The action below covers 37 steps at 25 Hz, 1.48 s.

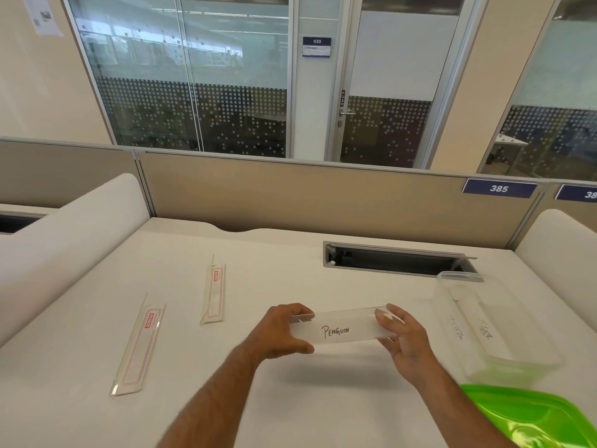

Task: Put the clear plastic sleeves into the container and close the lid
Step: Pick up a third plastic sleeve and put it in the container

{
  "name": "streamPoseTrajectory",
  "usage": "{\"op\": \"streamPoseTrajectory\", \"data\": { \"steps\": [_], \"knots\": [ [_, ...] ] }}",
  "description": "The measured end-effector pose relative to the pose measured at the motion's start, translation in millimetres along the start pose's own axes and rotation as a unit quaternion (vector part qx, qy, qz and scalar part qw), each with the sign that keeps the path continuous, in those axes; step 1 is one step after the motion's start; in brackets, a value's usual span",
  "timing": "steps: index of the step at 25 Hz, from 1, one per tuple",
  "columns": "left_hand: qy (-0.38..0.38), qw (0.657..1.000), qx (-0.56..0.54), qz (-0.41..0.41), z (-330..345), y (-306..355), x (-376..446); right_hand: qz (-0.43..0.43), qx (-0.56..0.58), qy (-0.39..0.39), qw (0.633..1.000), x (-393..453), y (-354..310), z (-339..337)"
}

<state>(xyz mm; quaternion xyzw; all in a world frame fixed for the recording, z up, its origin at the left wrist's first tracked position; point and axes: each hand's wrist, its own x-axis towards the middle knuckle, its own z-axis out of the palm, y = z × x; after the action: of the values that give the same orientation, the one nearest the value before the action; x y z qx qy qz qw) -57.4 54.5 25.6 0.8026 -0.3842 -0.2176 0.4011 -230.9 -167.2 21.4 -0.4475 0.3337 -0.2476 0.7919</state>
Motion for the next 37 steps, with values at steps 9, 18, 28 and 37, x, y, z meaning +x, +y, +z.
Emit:
{"op": "streamPoseTrajectory", "data": {
  "steps": [9,18,28,37],
  "knots": [
    [-0.016,1.0,0.025,0.006,-2,-2,-1,-0.041,-0.192,-0.063,0.978,0,-11,-2],
    [-0.043,0.997,0.051,0.033,9,7,5,-0.102,-0.787,-0.244,0.557,2,-45,34],
    [0.042,0.995,0.079,0.04,35,19,16,-0.142,-0.797,-0.16,0.565,6,-41,21],
    [0.019,0.961,0.272,-0.036,82,-9,37,-0.178,-0.727,0.158,0.645,30,-122,-44]
  ]
}}
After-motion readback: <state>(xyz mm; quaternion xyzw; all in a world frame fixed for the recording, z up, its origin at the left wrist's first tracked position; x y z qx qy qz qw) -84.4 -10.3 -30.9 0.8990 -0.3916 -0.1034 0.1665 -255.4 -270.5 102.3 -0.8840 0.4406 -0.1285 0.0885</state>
